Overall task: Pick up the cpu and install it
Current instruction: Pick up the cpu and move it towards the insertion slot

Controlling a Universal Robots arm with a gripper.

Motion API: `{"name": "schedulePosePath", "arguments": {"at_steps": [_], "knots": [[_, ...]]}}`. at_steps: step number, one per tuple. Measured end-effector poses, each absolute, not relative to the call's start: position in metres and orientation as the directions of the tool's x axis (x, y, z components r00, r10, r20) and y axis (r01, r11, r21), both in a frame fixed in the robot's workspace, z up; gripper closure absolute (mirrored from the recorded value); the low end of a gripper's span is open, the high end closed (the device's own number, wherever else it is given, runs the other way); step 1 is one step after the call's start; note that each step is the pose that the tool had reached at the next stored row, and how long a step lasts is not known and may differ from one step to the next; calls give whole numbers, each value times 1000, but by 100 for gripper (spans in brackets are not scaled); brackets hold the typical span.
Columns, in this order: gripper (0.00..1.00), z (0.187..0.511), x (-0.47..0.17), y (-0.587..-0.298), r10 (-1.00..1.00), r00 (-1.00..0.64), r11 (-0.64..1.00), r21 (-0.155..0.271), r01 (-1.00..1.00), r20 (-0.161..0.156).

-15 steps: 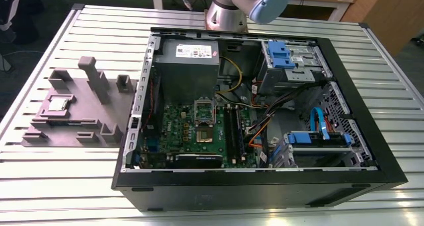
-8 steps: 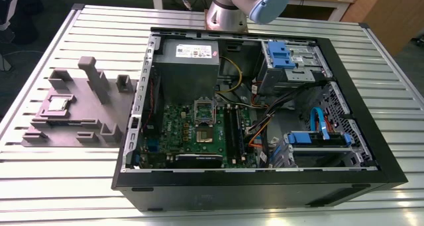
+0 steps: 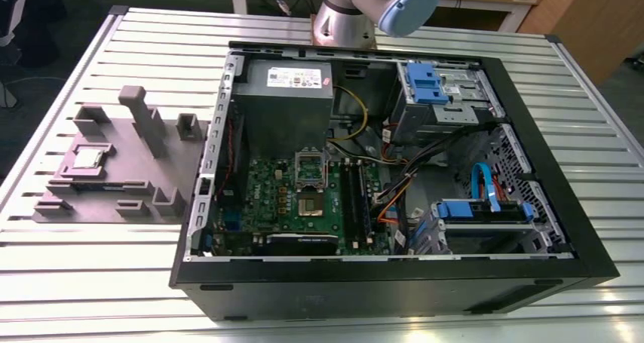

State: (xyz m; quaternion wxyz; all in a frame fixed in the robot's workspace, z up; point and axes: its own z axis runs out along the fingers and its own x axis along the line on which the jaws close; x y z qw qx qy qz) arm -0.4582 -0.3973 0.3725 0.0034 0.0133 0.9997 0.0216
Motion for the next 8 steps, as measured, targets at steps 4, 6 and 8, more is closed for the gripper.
{"name": "schedulePosePath", "arguments": {"at_steps": [4,6,8], "knots": [[89,372,-458,-397,27,-1000,999,43,26,-6],[89,372,-458,-397,27,-1000,999,43,26,-6],[77,373,-458,-397,27,-1000,999,43,26,-6]]}}
